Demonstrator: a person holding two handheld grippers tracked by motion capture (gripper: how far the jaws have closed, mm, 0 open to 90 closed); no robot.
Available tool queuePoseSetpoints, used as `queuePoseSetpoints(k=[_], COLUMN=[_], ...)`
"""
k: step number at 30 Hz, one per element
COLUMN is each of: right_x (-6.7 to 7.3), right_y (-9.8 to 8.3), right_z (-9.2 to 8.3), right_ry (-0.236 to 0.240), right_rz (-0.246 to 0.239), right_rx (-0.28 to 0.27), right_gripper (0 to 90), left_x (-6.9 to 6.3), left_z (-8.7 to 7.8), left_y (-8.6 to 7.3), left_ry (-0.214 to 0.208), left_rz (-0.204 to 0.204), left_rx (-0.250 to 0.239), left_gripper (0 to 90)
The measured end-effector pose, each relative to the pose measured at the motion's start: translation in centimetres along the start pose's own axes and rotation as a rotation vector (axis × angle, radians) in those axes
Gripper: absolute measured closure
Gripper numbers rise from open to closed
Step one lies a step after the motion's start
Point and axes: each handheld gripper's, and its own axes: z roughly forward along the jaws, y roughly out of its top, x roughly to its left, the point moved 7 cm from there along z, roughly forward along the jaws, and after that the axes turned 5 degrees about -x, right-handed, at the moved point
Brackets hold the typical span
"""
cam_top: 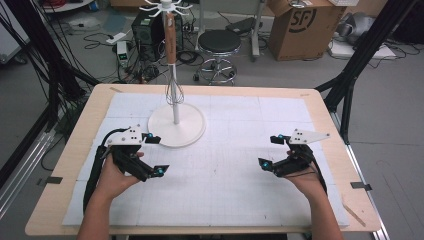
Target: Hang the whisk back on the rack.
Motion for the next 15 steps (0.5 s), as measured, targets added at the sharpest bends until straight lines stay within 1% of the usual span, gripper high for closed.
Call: queuePoseSetpoints(k=[13, 15], right_x=[0.04, 0.05], right_y=[-0.02, -0.04], right_z=[0.21, 0.22], right_ry=[0.002, 0.004], right_rz=[0.003, -0.003], right_rx=[0.002, 0.006], right_gripper=[0.1, 0.1], left_x=[0.1, 0.12], left_z=[-0.01, 0.02], left_y=[-0.16, -0.19], left_ry=[0.002, 0.002], left_rz=[-0.001, -0.003], left_rx=[0.006, 0.004], left_gripper=[1.6, 1.6])
